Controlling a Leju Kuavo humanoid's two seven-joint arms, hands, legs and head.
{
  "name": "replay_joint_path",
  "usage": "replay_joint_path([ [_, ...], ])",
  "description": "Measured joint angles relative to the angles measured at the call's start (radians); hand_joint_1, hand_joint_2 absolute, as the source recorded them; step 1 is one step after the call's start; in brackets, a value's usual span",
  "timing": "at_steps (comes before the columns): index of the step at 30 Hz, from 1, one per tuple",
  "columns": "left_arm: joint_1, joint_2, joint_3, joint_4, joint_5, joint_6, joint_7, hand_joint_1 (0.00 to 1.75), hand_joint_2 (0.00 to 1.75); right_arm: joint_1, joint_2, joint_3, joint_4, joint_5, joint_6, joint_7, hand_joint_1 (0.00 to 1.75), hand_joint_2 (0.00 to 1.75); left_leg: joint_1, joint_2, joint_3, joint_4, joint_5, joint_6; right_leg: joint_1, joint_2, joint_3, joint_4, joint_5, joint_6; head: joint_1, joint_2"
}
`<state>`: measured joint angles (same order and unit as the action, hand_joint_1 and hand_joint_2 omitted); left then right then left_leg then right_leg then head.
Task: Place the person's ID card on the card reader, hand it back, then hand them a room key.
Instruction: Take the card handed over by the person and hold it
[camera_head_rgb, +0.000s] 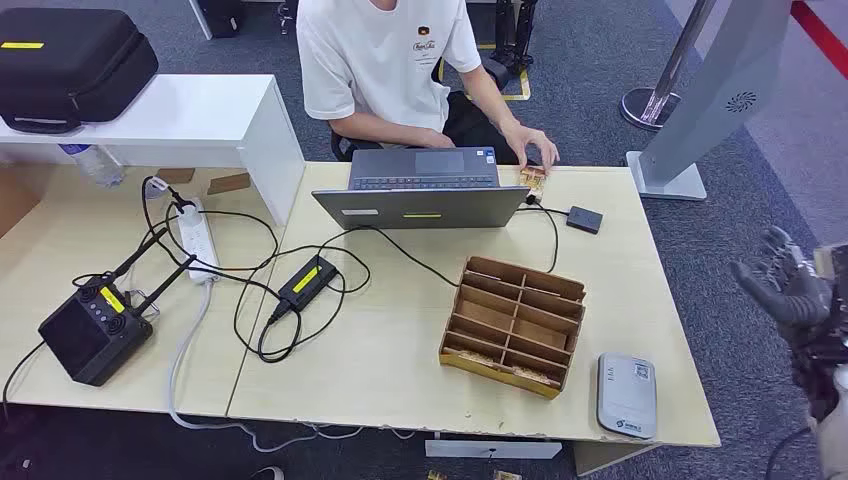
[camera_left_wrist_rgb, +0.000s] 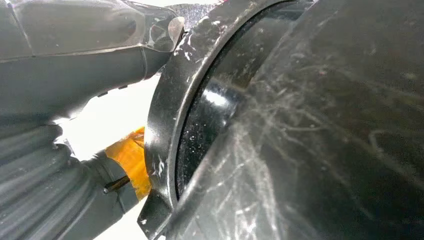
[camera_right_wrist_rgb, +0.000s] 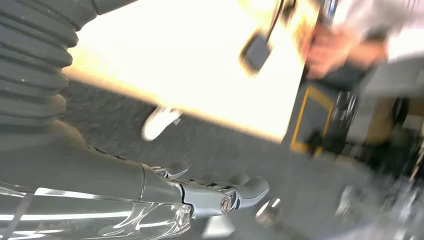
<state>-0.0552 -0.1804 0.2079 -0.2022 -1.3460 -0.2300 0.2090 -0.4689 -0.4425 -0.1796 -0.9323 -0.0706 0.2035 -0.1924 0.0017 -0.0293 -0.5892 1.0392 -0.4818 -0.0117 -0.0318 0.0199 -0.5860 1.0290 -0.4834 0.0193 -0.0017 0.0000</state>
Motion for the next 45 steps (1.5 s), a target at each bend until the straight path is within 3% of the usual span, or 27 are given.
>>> replay_joint_path([
  [2, 0.000, 0.000, 0.000, 0.000, -0.004, 0.000, 0.000, 0.00, 1.75, -0.008, 0.003, 0.044, -0.022, -0.013, 0.003, 0.001, 0.00, 1.75, 0.000, 0.000, -0.001, 0.000, 0.000, 0.000, 0.000, -0.001, 0.000, 0.000, 0.000, 0.000, 0.000, 0.000],
  [8, 0.001, 0.000, -0.011, 0.000, -0.041, 0.024, -0.057, 0.00, 1.75, -0.096, 0.051, 0.304, -0.114, -0.109, -0.022, 0.025, 0.00, 1.75, 0.000, 0.000, 0.000, 0.000, 0.000, 0.000, 0.000, 0.001, 0.000, 0.001, 0.000, 0.000, 0.000, 0.000],
  [12, 0.006, 0.005, -0.041, 0.000, -0.090, 0.076, -0.180, 0.00, 1.75, -0.145, 0.093, 0.446, -0.144, -0.008, -0.166, -0.018, 0.00, 1.75, 0.000, -0.003, 0.000, 0.000, 0.001, -0.001, 0.000, -0.001, 0.000, 0.001, 0.000, 0.000, 0.000, 0.000],
  [16, 0.006, 0.007, -0.066, 0.000, -0.111, 0.082, -0.217, 0.00, 1.75, -0.166, 0.128, 0.548, -0.166, 0.127, -0.294, -0.043, 0.00, 1.75, 0.000, -0.004, -0.001, 0.000, 0.001, -0.001, 0.000, -0.003, 0.000, 0.001, 0.000, 0.000, 0.000, 0.000],
  [19, -0.002, 0.007, -0.074, 0.001, -0.111, 0.034, -0.189, 0.00, 1.75, -0.167, 0.155, 0.603, -0.188, 0.364, -0.497, -0.033, 0.00, 1.75, 0.000, -0.005, -0.001, 0.000, 0.001, -0.001, 0.000, -0.004, 0.000, 0.001, 0.000, 0.000, 0.000, 0.000],
  [22, -0.021, 0.006, -0.077, 0.001, -0.100, -0.049, -0.155, 0.00, 1.75, -0.149, 0.186, 0.656, -0.228, 0.750, -0.757, 0.028, 0.00, 1.75, 0.000, -0.005, -0.001, 0.000, 0.001, -0.001, 0.000, -0.004, 0.000, 0.001, 0.000, 0.000, 0.000, 0.000],
  [25, -0.033, 0.006, -0.077, 0.001, -0.095, -0.100, -0.147, 0.00, 1.75, -0.108, 0.218, 0.673, -0.281, 1.073, -0.875, 0.077, 0.00, 1.75, 0.000, -0.005, -0.001, 0.000, 0.001, -0.001, 0.000, -0.004, 0.000, 0.001, 0.000, 0.000, 0.000, 0.000],
  [28, -0.038, 0.006, -0.077, 0.001, -0.099, -0.117, -0.145, 0.00, 1.75, -0.063, 0.254, 0.658, -0.338, 1.293, -0.891, 0.078, 0.00, 1.75, 0.000, -0.005, -0.001, 0.000, 0.001, -0.001, 0.000, -0.004, 0.000, 0.001, 0.000, 0.000, 0.000, 0.000],
  [30, -0.040, 0.006, -0.077, 0.001, -0.100, -0.126, -0.142, 0.00, 1.75, -0.040, 0.278, 0.638, -0.367, 1.369, -0.894, 0.068, 0.00, 1.75, 0.000, -0.005, -0.001, 0.000, 0.001, -0.001, 0.000, -0.004, 0.000, 0.001, 0.000, 0.000, 0.000, 0.000],
  [37, -0.049, 0.006, -0.077, 0.001, -0.101, -0.163, -0.133, 0.00, 1.75, -0.018, 0.314, 0.606, -0.395, 1.513, -0.895, 0.104, 0.00, 1.75, 0.000, -0.005, -0.001, 0.000, 0.001, -0.001, 0.000, -0.004, 0.001, 0.000, 0.000, 0.000, 0.000, 0.000],
  [45, -0.052, 0.006, -0.077, 0.001, -0.101, -0.177, -0.128, 0.00, 1.75, -0.017, 0.322, 0.606, -0.395, 1.543, -0.895, 0.131, 0.00, 1.75, 0.000, -0.005, -0.001, 0.000, 0.001, -0.001, 0.000, -0.004, 0.001, 0.000, 0.000, 0.000, 0.000, 0.000],
])
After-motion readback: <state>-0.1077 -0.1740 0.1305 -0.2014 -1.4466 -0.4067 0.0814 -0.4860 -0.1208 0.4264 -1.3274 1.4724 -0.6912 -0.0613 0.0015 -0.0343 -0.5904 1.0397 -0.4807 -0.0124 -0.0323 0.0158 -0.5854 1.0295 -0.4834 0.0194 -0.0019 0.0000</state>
